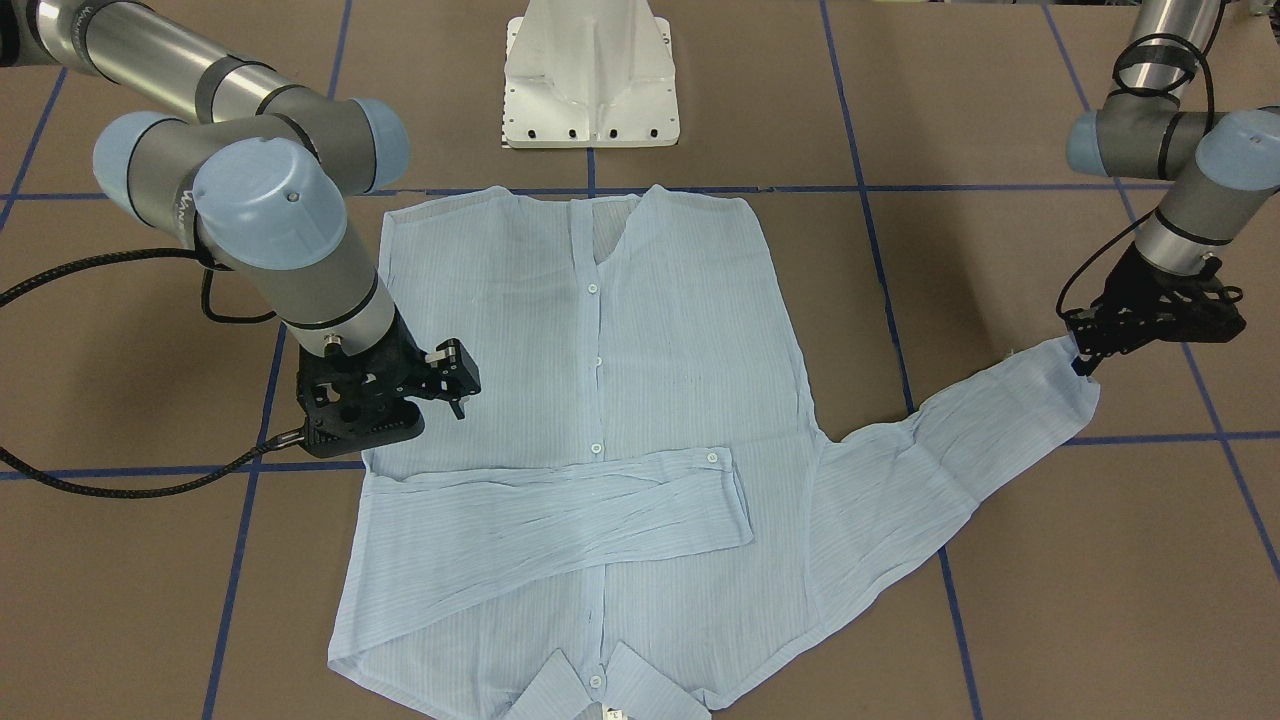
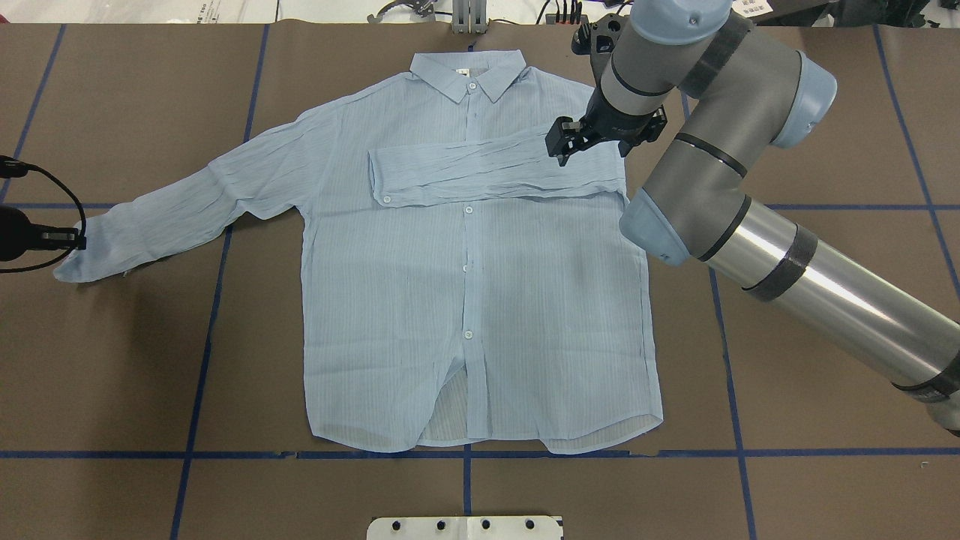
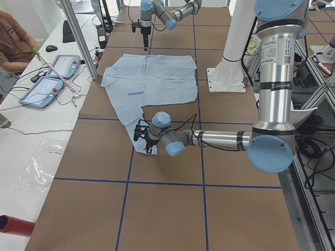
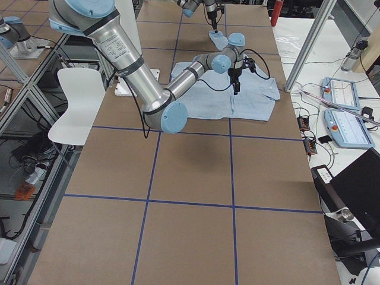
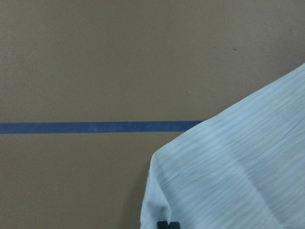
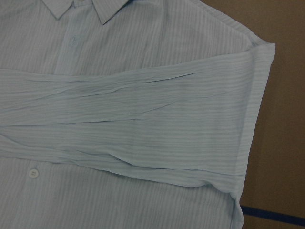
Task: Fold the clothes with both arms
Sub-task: 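Grasp the other sleeve with the left gripper while the right arm withdraws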
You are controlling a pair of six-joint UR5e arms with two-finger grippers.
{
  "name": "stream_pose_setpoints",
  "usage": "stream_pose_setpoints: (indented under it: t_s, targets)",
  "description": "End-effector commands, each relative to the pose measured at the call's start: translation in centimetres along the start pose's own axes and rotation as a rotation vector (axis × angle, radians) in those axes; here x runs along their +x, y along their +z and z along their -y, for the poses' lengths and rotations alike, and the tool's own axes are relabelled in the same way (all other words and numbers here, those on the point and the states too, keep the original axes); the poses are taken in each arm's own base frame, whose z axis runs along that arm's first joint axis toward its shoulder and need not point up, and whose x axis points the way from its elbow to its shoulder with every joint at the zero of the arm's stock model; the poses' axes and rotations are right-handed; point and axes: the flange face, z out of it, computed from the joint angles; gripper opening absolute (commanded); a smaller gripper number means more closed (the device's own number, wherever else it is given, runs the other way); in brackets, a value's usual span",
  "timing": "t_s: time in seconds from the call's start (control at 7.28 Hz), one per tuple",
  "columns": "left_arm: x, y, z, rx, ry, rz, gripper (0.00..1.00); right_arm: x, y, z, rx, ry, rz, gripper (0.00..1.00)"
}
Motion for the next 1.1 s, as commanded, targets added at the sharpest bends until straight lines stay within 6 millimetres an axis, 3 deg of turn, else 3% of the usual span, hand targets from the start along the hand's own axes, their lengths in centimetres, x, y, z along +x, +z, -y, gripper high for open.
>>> stream_pose_setpoints:
  t_s: [0.0,0.14,0.41,0.55,0.82,0.96]
  targets:
    - [5.6,-3.9,1.3,-0.05,-0.06,-0.043,0.0,2.7,-0.5,0.6,-0.002,0.015,-0.007,1.0]
    - [11.1,-6.8,3.7,-0.066,-0.122,-0.055,0.0,6.0,-0.9,0.6,-0.001,-0.017,-0.021,1.0]
    - [24.1,-11.7,10.1,-0.124,-0.226,-0.102,0.0,14.2,-1.3,-0.7,-0.028,-0.058,-0.034,1.0]
    - [29.6,-13.9,11.2,-0.181,-0.283,-0.186,0.0,18.3,-1.9,-1.8,-0.052,-0.061,-0.019,1.0]
    - [38.6,-17.2,13.1,-0.228,-0.379,-0.302,0.0,24.9,-3.0,-3.6,-0.068,-0.107,-0.023,1.0]
    - [42.5,-18.8,15.0,-0.227,-0.412,-0.34,0.0,26.8,-3.6,-3.8,-0.071,-0.1,-0.012,1.0]
